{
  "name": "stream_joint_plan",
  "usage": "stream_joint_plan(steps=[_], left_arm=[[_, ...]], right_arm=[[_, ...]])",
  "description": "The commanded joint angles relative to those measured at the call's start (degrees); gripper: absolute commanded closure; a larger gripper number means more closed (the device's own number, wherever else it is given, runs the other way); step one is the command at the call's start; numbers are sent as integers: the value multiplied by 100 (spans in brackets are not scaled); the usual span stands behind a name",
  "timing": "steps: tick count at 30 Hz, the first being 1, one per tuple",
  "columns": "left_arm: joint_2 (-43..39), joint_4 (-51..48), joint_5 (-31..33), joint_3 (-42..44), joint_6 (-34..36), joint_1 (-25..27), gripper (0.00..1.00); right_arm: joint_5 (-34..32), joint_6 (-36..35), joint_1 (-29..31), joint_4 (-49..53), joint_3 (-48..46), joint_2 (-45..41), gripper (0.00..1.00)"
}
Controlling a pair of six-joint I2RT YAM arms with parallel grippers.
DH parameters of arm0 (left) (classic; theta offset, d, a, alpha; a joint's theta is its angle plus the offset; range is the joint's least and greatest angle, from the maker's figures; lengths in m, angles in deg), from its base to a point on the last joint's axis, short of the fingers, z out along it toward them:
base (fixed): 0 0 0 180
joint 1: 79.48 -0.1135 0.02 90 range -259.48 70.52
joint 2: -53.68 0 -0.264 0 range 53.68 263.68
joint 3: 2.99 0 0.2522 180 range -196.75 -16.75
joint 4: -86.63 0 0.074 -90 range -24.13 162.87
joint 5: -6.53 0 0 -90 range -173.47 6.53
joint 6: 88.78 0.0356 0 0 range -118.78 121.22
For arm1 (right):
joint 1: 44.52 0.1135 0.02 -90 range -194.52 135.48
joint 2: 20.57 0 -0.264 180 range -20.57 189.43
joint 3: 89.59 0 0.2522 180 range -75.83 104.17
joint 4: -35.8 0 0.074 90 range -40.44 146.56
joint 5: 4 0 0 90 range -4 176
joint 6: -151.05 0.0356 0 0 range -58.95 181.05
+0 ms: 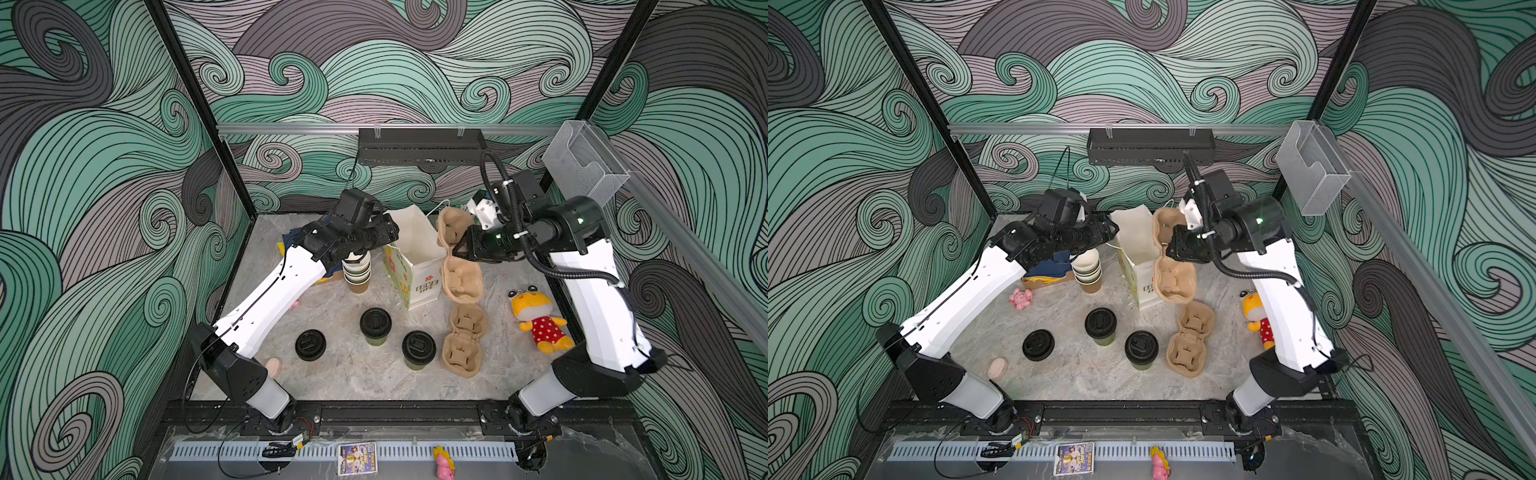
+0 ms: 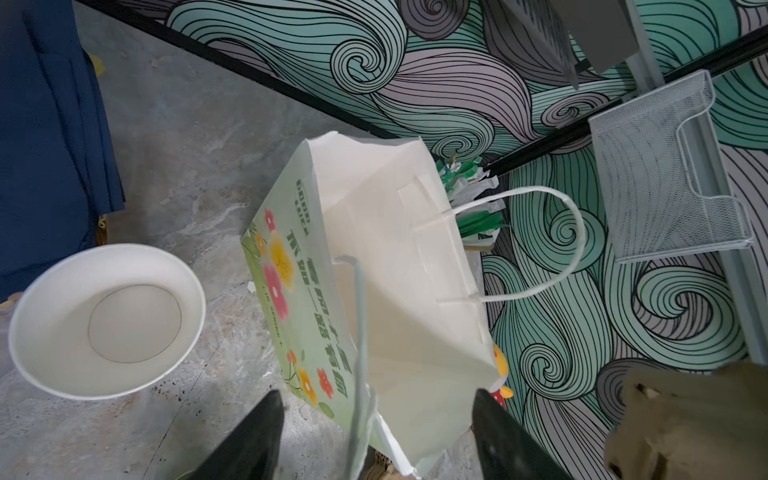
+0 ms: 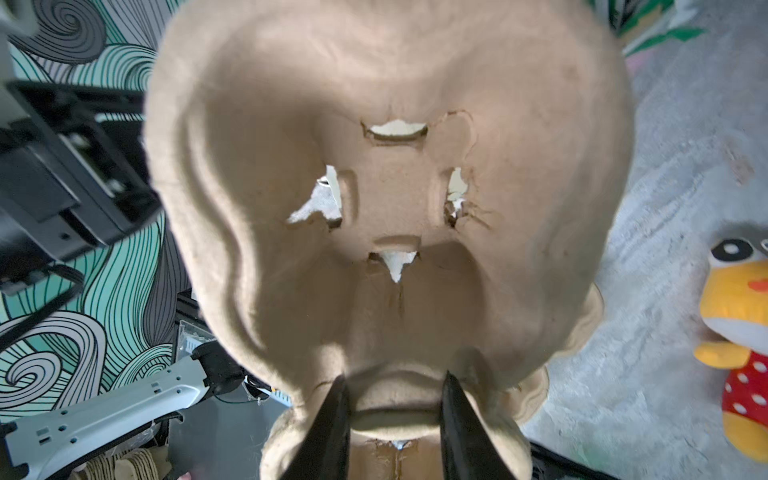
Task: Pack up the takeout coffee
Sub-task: 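Carry the pulp carrier over the bag opening with the right gripper while left holds bag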
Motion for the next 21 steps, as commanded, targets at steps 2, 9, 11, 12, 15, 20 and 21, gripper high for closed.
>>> stream_joint_plan(steps=[2, 9, 11, 12, 15, 20, 21], left_arm=[[35, -155, -120, -100, -110, -151, 37], [-46, 162, -603, 140, 12, -154, 74], [-53, 151, -697, 167, 32, -153, 81], [-58, 163, -754, 187, 31, -150, 84], [-90, 209, -925, 270, 6, -142, 92], [-165, 287, -1194, 355, -46, -136, 100], [-180, 284, -1255, 368, -61, -136, 100]], right_arm=[[104, -160, 27, 123, 1011, 697, 76], [10, -32, 27, -81, 2321, 1890, 75], [-8, 70, 27, -292, 2403, 2046, 75], [-8, 113, 31, -454, 2380, 2089, 76], [-71, 198, 28, -822, 2284, 2216, 76], [-420, 68, 29, -967, 2267, 2495, 76], [-492, 20, 32, -972, 2267, 2552, 76]])
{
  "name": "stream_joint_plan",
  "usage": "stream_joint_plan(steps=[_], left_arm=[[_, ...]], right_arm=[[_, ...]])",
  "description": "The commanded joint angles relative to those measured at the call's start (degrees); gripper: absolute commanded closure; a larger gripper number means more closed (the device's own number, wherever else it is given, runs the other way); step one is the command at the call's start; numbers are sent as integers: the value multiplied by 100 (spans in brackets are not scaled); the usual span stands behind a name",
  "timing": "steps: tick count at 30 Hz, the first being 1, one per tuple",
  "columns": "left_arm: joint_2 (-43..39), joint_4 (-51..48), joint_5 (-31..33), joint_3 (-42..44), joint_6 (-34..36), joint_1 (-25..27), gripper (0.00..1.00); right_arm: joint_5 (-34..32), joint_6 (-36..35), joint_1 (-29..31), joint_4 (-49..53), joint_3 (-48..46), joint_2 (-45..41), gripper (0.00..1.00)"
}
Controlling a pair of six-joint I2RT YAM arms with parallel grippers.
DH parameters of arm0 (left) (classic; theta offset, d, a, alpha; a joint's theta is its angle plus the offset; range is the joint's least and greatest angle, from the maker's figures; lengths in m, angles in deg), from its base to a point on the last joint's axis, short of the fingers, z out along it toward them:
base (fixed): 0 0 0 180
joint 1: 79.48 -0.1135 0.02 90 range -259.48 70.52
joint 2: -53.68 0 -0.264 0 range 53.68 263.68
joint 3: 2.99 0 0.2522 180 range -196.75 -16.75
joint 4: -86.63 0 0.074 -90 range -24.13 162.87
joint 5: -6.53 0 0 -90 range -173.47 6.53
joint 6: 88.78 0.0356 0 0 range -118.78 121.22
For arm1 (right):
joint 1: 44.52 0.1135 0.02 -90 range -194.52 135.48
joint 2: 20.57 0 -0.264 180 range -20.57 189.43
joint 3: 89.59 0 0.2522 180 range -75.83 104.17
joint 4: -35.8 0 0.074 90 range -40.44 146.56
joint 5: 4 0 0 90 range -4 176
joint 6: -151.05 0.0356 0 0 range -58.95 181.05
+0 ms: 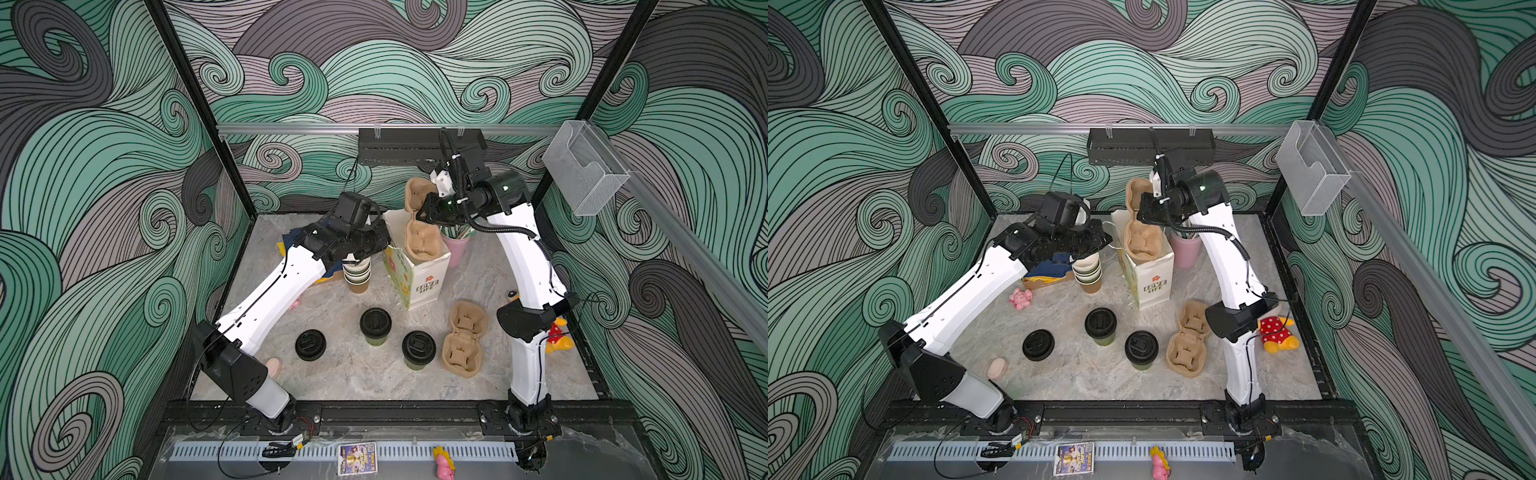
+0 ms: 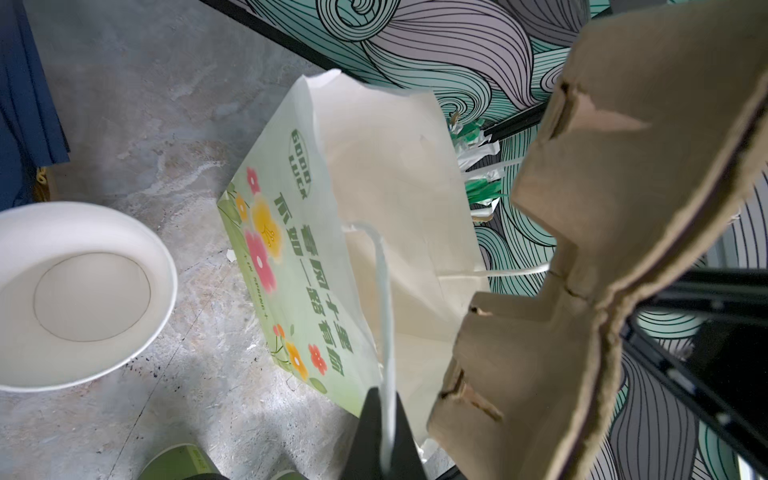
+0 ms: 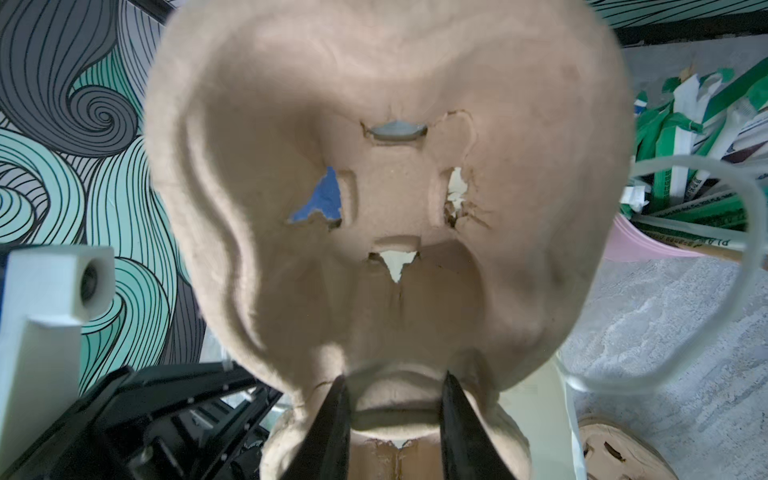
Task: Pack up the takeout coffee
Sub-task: 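Carry the pulp carrier over the bag opening with the right gripper while left holds bag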
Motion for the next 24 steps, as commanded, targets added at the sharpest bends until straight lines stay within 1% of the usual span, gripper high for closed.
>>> stream_joint_plan(steps=[1, 6, 12, 24], left_arm=[[-181, 94, -356, 8, -15, 10, 100], [-344, 81, -640, 121, -64, 37, 100], [-520, 67, -853, 273, -103, 72, 100], [-727, 321, -767, 613, -323, 88, 100]], right_arm=[[-351, -162, 16, -177, 5, 149, 76], [-526, -439, 62, -148, -108, 221, 76], [-806, -732, 212, 232, -246, 215, 76], [-913, -677, 574, 989, -485, 211, 76]])
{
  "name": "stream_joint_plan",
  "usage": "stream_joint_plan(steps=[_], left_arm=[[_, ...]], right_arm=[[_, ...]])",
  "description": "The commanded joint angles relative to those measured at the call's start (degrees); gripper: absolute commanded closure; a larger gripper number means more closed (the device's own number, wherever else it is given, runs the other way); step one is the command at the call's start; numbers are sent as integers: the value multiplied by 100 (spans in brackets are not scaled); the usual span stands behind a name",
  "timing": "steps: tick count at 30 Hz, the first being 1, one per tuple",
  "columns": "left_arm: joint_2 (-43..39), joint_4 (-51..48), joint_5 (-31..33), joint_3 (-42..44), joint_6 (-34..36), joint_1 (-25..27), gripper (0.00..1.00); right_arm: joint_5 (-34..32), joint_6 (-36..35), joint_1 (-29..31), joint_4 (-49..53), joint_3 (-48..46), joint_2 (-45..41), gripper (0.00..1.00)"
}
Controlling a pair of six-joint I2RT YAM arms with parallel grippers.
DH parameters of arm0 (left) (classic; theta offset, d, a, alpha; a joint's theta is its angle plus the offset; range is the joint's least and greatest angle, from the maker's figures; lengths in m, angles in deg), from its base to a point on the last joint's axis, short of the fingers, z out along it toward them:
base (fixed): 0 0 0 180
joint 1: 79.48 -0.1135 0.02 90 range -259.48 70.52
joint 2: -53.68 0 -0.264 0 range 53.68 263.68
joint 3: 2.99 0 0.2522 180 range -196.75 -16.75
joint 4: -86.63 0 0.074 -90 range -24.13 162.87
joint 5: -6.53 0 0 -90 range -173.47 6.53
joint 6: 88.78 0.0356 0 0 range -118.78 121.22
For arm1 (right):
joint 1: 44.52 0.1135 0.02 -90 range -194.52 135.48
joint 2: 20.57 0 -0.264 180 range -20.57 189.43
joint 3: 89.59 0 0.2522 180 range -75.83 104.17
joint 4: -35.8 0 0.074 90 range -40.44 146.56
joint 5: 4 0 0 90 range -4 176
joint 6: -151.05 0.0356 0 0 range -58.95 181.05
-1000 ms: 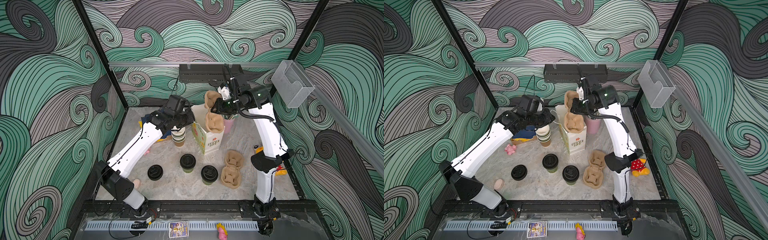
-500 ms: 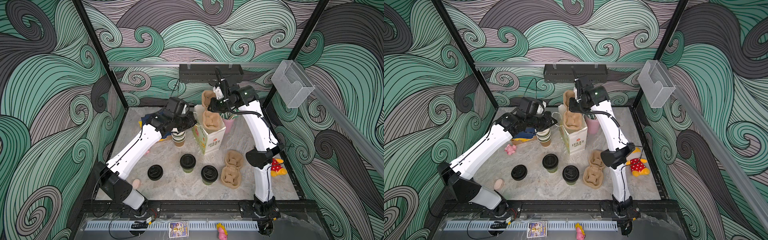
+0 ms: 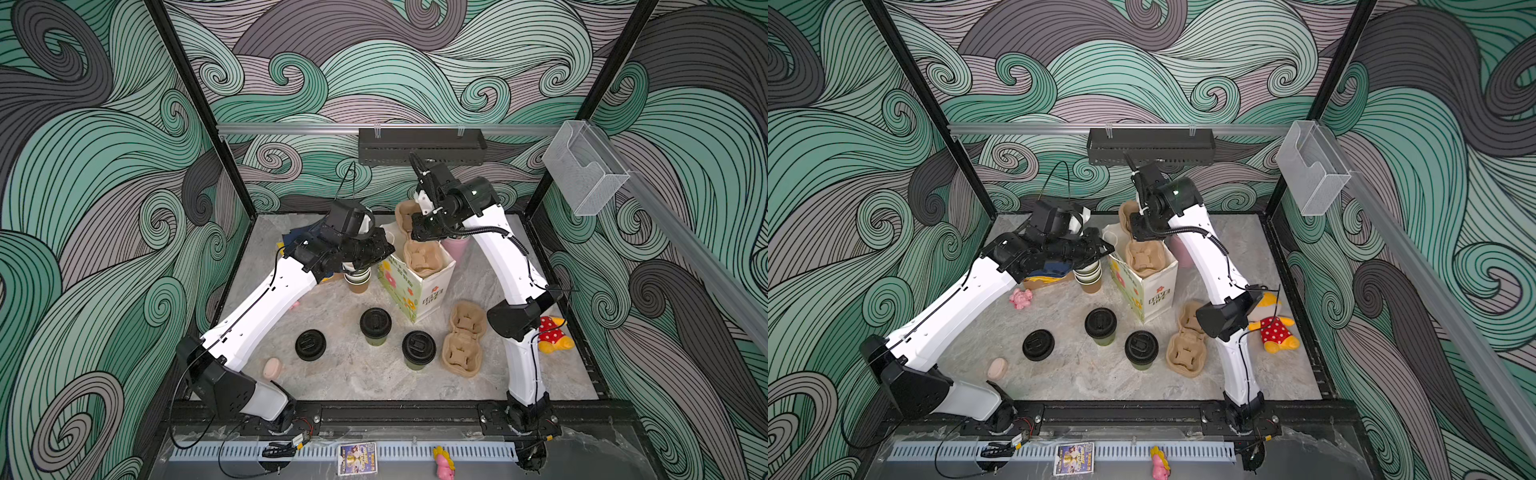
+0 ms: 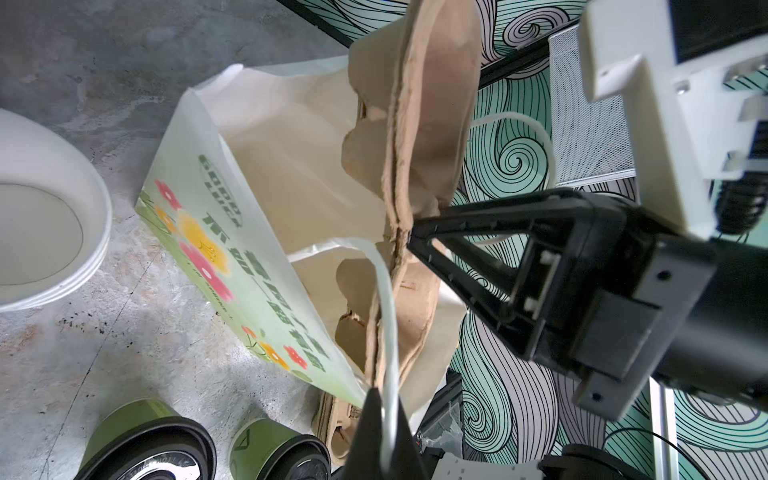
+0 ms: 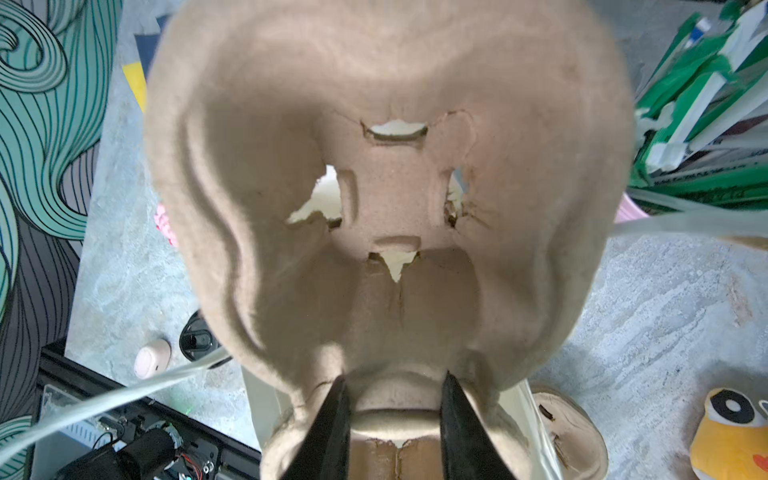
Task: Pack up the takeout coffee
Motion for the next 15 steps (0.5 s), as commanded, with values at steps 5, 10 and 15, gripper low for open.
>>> stream_joint_plan(steps=[5, 10, 15], left_arm=[[-153, 162, 103, 177, -166, 36, 83], [-411, -73, 402, 179, -128, 37, 73], [-461, -113, 487, 180, -63, 38, 79]], right_arm=[[-254, -92, 154, 619, -114, -91, 76], [-222, -292, 185, 731, -124, -188, 75], [-56, -565, 210, 734, -140, -225, 75]])
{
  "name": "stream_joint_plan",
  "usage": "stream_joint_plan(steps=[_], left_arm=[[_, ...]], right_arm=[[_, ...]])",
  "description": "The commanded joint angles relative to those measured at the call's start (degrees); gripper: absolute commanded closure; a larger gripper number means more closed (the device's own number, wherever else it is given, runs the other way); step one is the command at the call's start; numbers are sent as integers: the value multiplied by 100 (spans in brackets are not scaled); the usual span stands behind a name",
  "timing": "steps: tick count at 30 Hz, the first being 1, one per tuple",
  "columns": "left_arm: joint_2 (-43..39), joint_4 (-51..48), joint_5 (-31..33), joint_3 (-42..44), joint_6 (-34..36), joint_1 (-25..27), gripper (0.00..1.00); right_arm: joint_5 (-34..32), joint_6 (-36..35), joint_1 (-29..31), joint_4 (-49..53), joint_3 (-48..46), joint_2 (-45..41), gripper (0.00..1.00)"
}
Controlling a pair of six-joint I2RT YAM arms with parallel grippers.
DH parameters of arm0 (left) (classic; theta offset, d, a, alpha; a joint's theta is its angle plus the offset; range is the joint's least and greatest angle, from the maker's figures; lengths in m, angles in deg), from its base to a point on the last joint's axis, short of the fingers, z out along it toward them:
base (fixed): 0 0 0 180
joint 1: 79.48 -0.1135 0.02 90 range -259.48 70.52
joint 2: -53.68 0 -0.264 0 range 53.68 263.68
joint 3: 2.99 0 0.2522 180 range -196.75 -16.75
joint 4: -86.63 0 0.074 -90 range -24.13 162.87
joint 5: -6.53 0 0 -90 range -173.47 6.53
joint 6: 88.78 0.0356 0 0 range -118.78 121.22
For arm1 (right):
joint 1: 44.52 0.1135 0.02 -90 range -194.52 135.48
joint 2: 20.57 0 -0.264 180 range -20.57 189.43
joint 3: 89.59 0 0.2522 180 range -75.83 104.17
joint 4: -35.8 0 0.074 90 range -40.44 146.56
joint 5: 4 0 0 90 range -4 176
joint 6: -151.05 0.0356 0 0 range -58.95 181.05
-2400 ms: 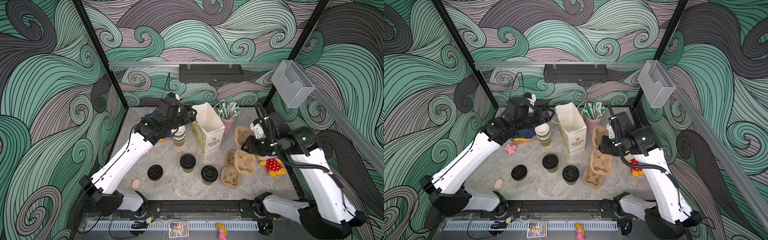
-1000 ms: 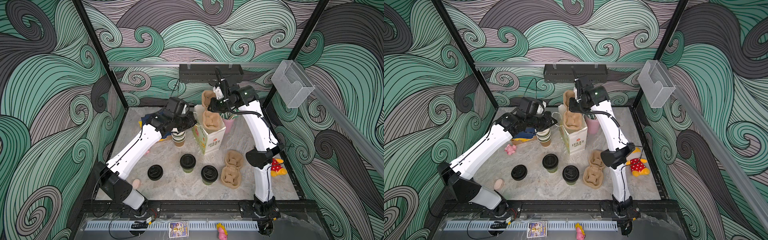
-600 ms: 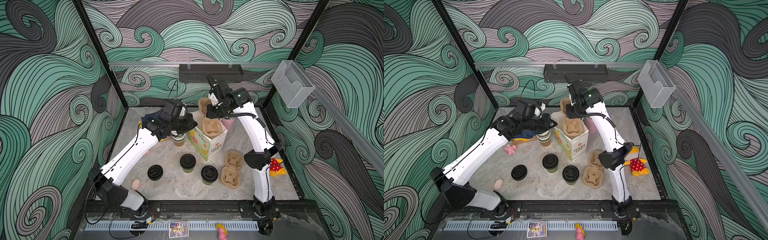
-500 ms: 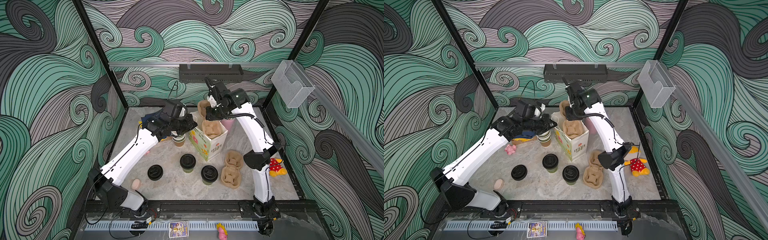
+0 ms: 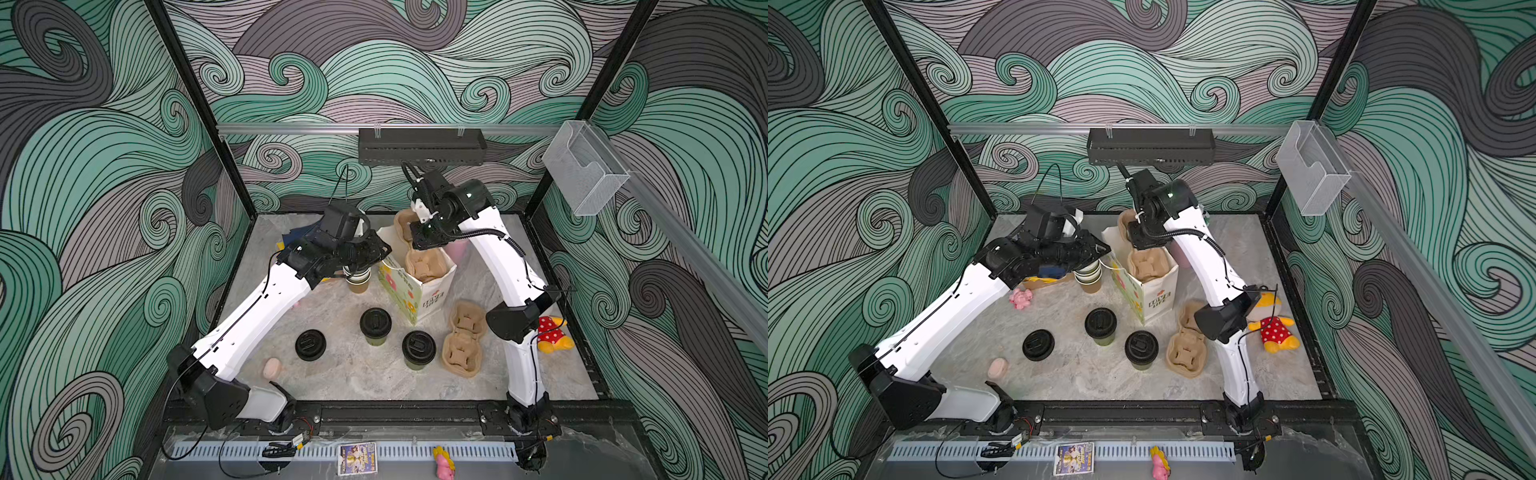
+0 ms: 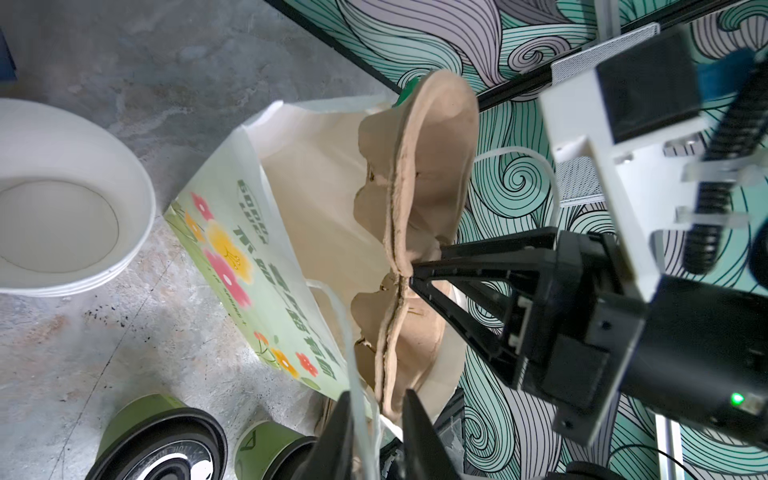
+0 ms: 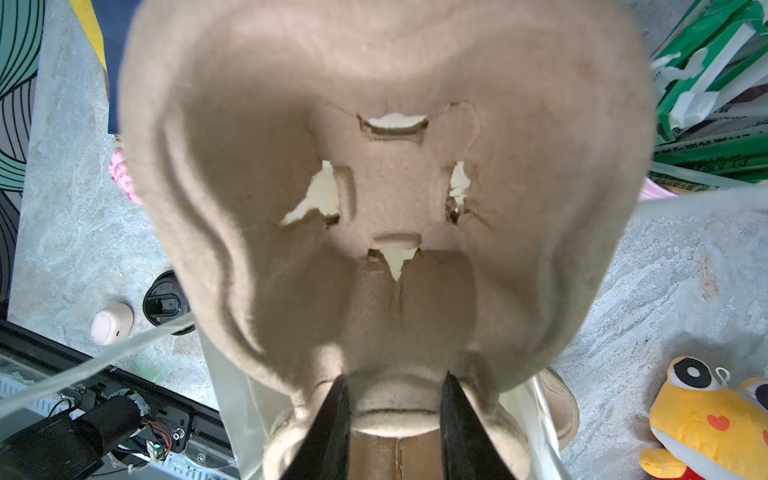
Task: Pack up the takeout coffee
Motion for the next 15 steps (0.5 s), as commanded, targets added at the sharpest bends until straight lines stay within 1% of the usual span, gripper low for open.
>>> stream_joint_plan(steps=[1, 3, 8, 15], left_arm=[[-69, -133, 126, -59, 79, 34, 81], [-41, -94, 78, -54, 81, 36, 86], [19, -16, 70, -65, 136, 38, 93], [65, 69, 93, -67, 204, 39, 98]], right_arm=[[131, -306, 44, 355, -47, -181, 75], [152, -398, 57, 354, -47, -147, 75], [236, -531, 107, 385, -53, -63, 75], [178, -569, 163, 526, -364, -180, 75]])
